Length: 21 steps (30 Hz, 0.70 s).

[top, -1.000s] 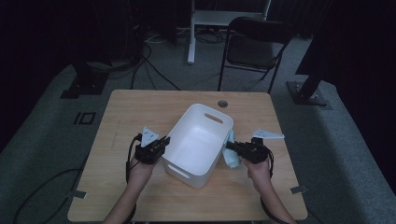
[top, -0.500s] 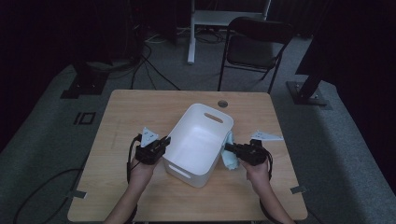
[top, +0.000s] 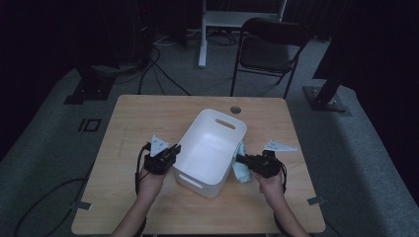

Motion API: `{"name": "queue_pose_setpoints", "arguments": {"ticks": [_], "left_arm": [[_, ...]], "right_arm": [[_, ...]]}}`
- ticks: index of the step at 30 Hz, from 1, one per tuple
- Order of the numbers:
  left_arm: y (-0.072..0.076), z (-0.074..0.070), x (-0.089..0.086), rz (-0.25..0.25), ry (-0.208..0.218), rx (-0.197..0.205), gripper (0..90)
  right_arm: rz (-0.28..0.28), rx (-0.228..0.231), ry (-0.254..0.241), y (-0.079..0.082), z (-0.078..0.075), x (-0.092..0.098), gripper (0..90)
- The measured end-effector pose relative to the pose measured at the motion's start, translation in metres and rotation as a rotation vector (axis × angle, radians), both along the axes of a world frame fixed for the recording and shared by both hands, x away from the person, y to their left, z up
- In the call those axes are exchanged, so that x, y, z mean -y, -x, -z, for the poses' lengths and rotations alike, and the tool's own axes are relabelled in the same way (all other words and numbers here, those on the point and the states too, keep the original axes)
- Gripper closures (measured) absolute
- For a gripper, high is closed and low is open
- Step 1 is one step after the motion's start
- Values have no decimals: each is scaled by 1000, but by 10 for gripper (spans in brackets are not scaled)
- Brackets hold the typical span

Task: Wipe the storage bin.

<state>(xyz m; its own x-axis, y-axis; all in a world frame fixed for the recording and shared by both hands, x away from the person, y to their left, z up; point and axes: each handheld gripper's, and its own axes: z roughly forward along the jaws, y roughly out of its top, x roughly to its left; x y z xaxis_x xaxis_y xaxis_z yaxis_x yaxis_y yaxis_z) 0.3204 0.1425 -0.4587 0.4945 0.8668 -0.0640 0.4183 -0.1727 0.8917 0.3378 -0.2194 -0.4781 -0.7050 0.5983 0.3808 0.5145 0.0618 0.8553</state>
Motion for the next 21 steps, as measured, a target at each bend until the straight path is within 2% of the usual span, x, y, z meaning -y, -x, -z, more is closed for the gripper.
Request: {"name": "queue_pose_setpoints", "arguments": {"ticks": [4, 5, 6, 8, 10, 12, 15, 17, 19, 21], "left_arm": [[1, -1, 2, -14, -17, 1, 867], [1, -1, 2, -13, -19, 0, 867], [0, -1, 2, -11, -19, 0, 867], [0, -1, 1, -9, -15, -3, 867], [0, -1, 2, -11, -15, -4, 867], [1, -1, 2, -16, -24, -2, 866], [1, -1, 3, -23, -25, -3, 867], [1, -1, 2, -24, -21, -5, 867], [0, -1, 2, -21, -15, -7, 867], [0, -1, 2, -20, -10, -9, 866]], "right_arm": [[-1, -5, 13, 2, -3, 1, 831], [-13, 1, -7, 4, -6, 1, 831], [-13, 1, -7, 4, -6, 1, 831], [-11, 15, 11, 5, -8, 0, 832], [-11, 3, -10, 5, -6, -1, 832], [-17, -10, 9, 5, 1, -4, 833], [-18, -14, 19, 6, 0, -2, 832], [-27, -2, 22, 8, -3, -2, 831], [-40, 13, 1, 12, -7, -3, 832], [-37, 27, 21, 14, -9, -5, 832]]}}
